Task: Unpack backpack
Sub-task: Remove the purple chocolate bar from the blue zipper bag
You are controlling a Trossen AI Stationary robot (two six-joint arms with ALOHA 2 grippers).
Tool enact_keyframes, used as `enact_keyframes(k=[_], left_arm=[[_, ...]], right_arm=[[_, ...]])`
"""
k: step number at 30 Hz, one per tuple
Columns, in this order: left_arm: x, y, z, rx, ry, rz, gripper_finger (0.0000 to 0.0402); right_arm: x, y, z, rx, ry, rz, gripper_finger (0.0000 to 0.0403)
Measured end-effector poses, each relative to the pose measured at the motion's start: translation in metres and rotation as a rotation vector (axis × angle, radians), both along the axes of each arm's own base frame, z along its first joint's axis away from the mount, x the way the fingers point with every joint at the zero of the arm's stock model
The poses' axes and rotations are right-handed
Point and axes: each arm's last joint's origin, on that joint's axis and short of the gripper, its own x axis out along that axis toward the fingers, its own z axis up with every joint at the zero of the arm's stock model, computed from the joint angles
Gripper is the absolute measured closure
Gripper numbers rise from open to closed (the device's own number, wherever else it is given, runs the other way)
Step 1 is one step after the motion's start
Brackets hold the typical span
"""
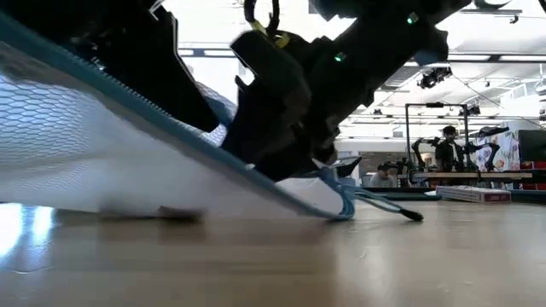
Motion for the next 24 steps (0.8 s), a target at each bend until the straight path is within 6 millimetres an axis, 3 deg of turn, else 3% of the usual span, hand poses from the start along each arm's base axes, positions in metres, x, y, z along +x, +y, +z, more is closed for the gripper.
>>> enact_keyframes(k=[6, 10, 17, 24], left_arm=[[0.002, 0.001, -0.005, -0.001, 0.011, -0.011, 0.0400], [0.001, 0.000, -0.004, -0.013, 0.060, -0.056, 0.0370], [-0.004, -0.001, 0.023, -0.124, 0.163, -0.100, 0.0285], [-0.016, 0.004, 0.039, -0.165, 0.116, 0.006, 0.0273]], right_arm=[[0.000, 0.000, -0.004, 0.003, 0.005, -0.017, 0.0123], [0.000, 0.000, -0.004, 0.001, 0.010, -0.020, 0.0123], [-0.002, 0.000, -0.006, 0.019, 0.048, 0.000, 0.0123], [-0.003, -0.001, -0.006, 0.018, 0.062, -0.001, 0.0123]])
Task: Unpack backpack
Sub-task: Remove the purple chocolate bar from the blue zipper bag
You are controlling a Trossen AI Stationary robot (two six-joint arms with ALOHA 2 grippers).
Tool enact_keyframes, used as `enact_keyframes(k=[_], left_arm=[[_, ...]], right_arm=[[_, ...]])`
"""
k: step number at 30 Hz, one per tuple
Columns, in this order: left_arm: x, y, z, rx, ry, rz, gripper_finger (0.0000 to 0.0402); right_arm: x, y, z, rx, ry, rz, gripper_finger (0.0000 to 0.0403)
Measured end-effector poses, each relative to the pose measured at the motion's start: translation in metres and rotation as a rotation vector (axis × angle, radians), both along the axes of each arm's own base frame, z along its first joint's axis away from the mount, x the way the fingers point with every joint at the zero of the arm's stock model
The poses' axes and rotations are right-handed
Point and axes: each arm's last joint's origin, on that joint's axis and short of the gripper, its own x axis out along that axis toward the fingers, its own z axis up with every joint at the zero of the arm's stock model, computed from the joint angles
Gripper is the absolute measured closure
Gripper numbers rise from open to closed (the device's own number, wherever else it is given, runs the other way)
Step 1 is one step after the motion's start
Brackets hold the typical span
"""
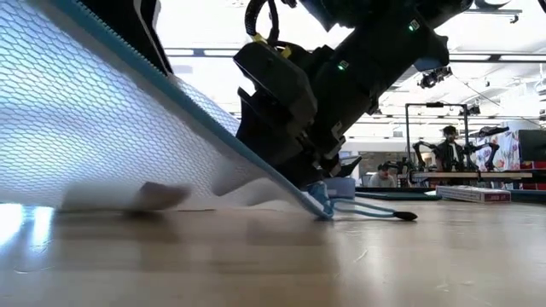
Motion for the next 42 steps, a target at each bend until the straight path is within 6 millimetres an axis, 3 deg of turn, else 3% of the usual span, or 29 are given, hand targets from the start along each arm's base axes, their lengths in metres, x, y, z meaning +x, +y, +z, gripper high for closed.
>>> enact_keyframes(k=[4, 9, 15, 19, 22, 27, 31, 36, 42], left_arm=[[0.004, -0.005, 0.003, 0.000, -0.063, -0.032, 0.0269], [0.016, -0.015, 0.010, -0.001, -0.163, -0.135, 0.0234], [0.024, -0.029, 0.023, 0.091, -0.315, -0.229, 0.0211], [0.007, -0.029, 0.032, 0.130, -0.287, -0.213, 0.0218], [-0.015, -0.012, 0.032, 0.131, -0.169, -0.094, 0.0230], [-0.048, 0.026, 0.004, 0.189, 0.024, 0.208, 0.0253], [-0.059, 0.045, -0.030, 0.192, 0.099, 0.281, 0.0270], [-0.053, 0.060, -0.064, 0.145, 0.109, 0.218, 0.0285], [-0.035, 0.068, -0.071, 0.109, 0.128, 0.120, 0.0297]], right_arm=[[0.000, 0.000, 0.000, -0.002, 0.005, 0.000, 0.0123], [-0.001, 0.000, -0.001, -0.007, 0.009, 0.001, 0.0123], [-0.001, -0.001, -0.002, -0.014, 0.017, -0.001, 0.0123], [-0.002, -0.001, -0.002, -0.022, 0.028, 0.013, 0.0123], [-0.002, 0.001, -0.001, -0.044, 0.032, 0.040, 0.0123], [0.002, 0.013, 0.008, -0.117, -0.007, 0.115, 0.0123], [0.004, 0.019, 0.013, -0.135, -0.058, 0.149, 0.0123], [0.009, 0.016, 0.015, -0.142, -0.094, 0.142, 0.0123], [0.014, 0.009, 0.002, -0.192, -0.084, 0.165, 0.0123]])
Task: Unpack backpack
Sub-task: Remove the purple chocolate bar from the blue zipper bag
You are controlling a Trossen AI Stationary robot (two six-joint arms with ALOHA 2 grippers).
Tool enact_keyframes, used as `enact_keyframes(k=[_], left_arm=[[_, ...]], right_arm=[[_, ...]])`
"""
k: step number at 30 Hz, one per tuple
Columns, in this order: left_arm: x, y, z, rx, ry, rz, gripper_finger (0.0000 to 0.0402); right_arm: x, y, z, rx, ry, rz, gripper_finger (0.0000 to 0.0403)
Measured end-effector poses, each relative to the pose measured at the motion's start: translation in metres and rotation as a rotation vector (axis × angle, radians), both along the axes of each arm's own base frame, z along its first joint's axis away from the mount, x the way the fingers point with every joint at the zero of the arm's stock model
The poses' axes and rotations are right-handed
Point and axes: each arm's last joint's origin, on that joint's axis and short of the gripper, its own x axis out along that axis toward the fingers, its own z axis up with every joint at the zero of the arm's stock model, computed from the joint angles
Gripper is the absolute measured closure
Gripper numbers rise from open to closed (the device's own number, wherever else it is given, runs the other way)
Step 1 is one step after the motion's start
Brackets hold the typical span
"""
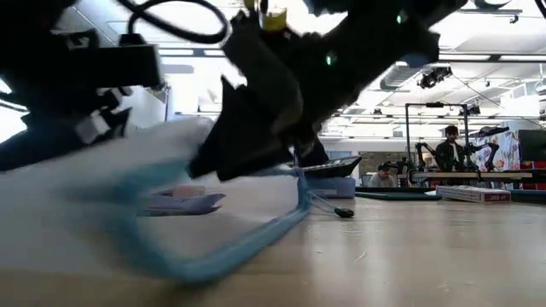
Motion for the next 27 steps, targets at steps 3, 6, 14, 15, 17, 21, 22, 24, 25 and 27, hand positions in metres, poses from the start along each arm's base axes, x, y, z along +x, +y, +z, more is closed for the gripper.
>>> enact_keyframes(k=[3, 6, 14, 15, 17, 21, 22, 24, 25, 27], left_arm=[[0.006, 0.001, 0.000, 0.002, -0.005, -0.040, 0.0301], [0.009, 0.001, 0.000, 0.001, -0.013, -0.064, 0.0305], [0.010, -0.001, 0.000, -0.002, -0.018, -0.075, 0.0308], [0.010, -0.001, 0.000, -0.003, -0.018, -0.075, 0.0308], [0.010, -0.001, 0.000, -0.003, -0.017, -0.076, 0.0308], [0.008, -0.001, 0.000, -0.004, -0.009, -0.064, 0.0308], [0.006, -0.001, 0.000, -0.003, -0.001, -0.060, 0.0308], [0.002, 0.000, 0.000, 0.011, 0.024, -0.040, 0.0308], [-0.001, 0.000, 0.001, 0.017, 0.035, -0.026, 0.0308], [-0.006, 0.001, 0.001, 0.029, 0.054, 0.006, 0.0308]], right_arm=[[0.002, -0.002, -0.011, 0.006, 0.019, 0.016, 0.0123], [0.005, -0.008, -0.016, 0.008, 0.027, 0.005, 0.0123], [0.011, -0.025, -0.015, 0.077, 0.011, -0.035, 0.0212], [0.011, -0.027, -0.017, 0.095, 0.030, -0.031, 0.0240], [0.011, -0.029, -0.018, 0.118, 0.056, -0.017, 0.0301], [0.009, -0.031, -0.017, 0.138, 0.092, 0.012, 0.0384], [0.008, -0.031, -0.015, 0.147, 0.103, 0.012, 0.0385], [0.004, -0.031, -0.009, 0.164, 0.133, -0.003, 0.0385], [0.000, -0.029, -0.006, 0.160, 0.158, -0.004, 0.0386], [-0.008, -0.025, 0.002, 0.122, 0.198, -0.013, 0.0395]])
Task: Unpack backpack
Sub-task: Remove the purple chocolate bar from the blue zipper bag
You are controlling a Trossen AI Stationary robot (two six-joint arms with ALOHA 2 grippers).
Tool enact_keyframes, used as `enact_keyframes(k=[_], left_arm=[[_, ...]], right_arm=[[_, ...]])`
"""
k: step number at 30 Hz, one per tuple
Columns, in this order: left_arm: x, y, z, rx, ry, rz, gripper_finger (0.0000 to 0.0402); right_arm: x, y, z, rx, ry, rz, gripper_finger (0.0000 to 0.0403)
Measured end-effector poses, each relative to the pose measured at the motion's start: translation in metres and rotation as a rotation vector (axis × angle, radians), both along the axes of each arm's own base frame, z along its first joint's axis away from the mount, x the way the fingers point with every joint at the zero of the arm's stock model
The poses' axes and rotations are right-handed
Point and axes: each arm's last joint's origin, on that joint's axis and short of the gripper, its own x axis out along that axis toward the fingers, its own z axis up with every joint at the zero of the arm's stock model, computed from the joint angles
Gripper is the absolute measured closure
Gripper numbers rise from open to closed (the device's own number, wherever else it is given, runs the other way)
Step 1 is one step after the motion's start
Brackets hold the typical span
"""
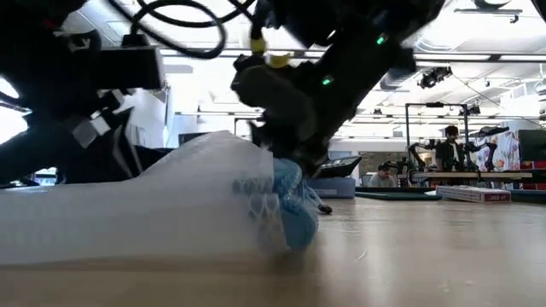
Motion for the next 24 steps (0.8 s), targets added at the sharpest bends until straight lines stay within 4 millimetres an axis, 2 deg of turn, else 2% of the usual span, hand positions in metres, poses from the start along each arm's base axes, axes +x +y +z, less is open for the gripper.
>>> enact_keyframes(k=[7, 11, 17, 21, 24], left_arm=[[-0.008, -0.003, 0.001, 0.020, -0.005, 0.032, 0.0308], [-0.009, -0.004, 0.001, 0.020, -0.006, 0.028, 0.0308], [-0.009, -0.004, 0.001, 0.019, -0.007, 0.027, 0.0308], [-0.009, -0.004, 0.001, 0.018, -0.010, 0.026, 0.0308], [-0.009, -0.005, 0.001, 0.017, -0.011, 0.025, 0.0308]], right_arm=[[-0.036, 0.027, 0.020, -0.137, 0.140, -0.015, 0.0402], [-0.058, 0.033, 0.037, -0.153, 0.232, -0.066, 0.0403], [-0.102, 0.023, 0.062, -0.166, 0.464, -0.304, 0.0403], [-0.131, 0.011, 0.075, -0.330, 0.526, -0.567, 0.0402], [-0.143, -0.001, 0.082, -0.464, 0.541, -0.704, 0.0402]])
